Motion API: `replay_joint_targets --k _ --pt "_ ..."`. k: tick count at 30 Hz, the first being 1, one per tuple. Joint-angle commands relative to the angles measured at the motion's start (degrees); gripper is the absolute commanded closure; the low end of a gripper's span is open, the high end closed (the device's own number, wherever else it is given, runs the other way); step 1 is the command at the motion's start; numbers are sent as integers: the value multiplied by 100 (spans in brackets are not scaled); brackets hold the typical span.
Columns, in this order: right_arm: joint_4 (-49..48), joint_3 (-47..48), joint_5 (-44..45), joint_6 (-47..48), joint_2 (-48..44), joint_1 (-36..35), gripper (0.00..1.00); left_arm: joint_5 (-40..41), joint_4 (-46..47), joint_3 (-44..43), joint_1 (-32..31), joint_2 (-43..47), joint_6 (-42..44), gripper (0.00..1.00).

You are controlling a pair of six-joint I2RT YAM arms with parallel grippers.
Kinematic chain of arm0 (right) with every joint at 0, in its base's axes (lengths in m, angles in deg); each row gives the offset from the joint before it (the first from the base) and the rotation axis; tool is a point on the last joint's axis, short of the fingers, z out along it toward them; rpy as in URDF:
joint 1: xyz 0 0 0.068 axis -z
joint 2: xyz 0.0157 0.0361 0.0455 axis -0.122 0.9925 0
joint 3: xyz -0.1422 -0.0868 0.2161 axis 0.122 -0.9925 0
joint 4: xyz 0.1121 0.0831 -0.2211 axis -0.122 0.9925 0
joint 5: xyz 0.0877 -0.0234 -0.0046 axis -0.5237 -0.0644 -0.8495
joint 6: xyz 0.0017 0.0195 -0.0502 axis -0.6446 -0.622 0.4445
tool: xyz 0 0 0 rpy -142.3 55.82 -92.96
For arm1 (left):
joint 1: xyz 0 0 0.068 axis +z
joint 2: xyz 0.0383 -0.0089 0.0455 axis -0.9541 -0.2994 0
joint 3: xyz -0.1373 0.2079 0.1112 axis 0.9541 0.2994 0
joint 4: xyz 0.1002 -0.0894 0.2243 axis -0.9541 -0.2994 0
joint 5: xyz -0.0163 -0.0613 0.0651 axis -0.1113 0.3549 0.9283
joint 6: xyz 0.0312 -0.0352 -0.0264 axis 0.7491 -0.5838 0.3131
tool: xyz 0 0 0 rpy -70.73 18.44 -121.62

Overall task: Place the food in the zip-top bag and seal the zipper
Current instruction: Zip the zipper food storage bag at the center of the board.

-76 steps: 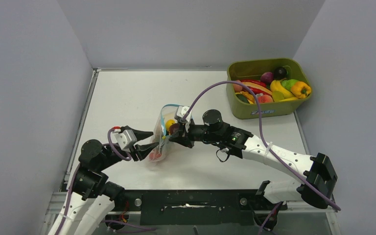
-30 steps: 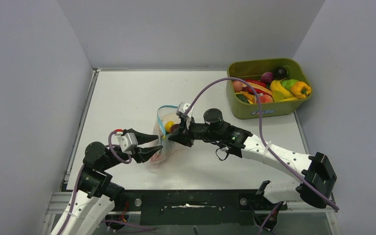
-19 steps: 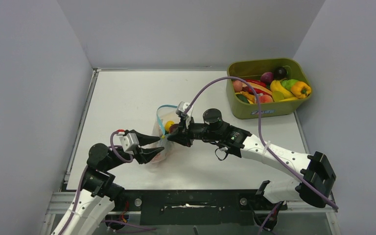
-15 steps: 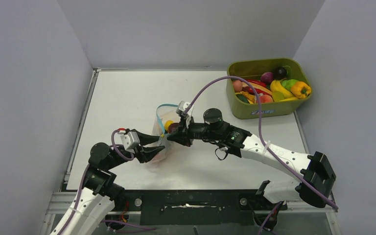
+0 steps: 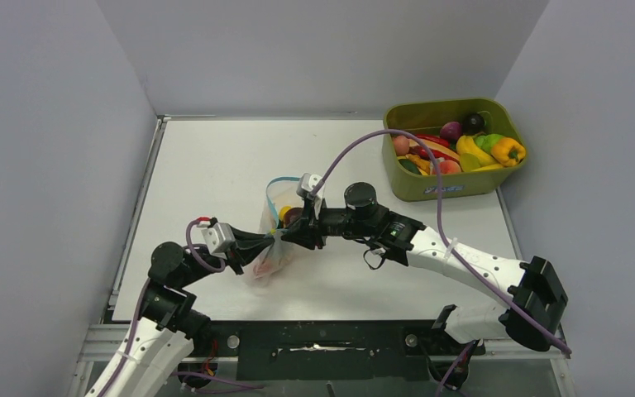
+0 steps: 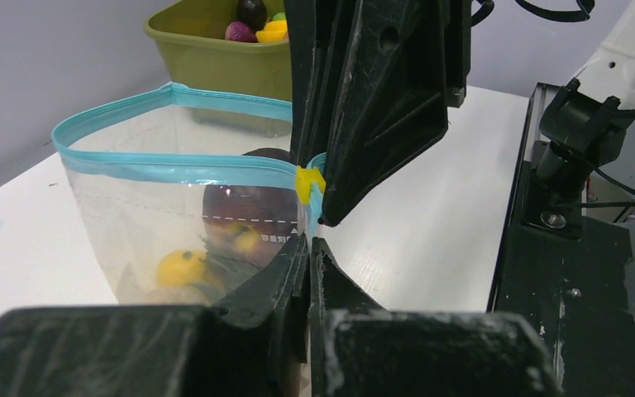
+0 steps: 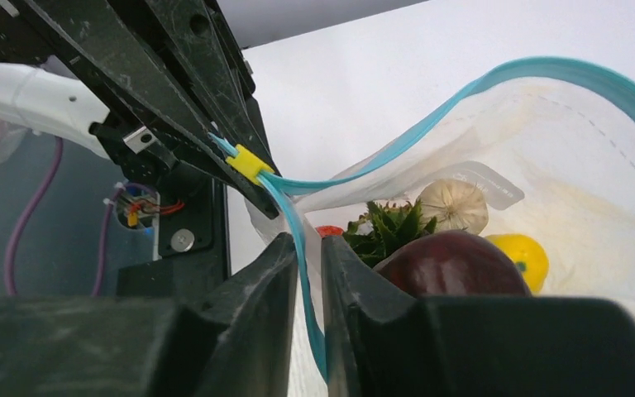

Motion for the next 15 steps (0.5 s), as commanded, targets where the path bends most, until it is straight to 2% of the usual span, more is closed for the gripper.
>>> replay_joint_targets --k 1,4,9,15 --pt "150 329 -183 785 -324 24 73 -202 223 -120 -20 112 53 100" --pt "429 550 -450 1319 -392 13 59 -350 203 -96 -21 133 79 100" --pt "979 947 -639 1944 -231 -36 58 -389 284 -67 -20 157 71 100" --pt "1100 1218 -801 2488 -125 -164 57 -426 223 -59 -20 139 157 100"
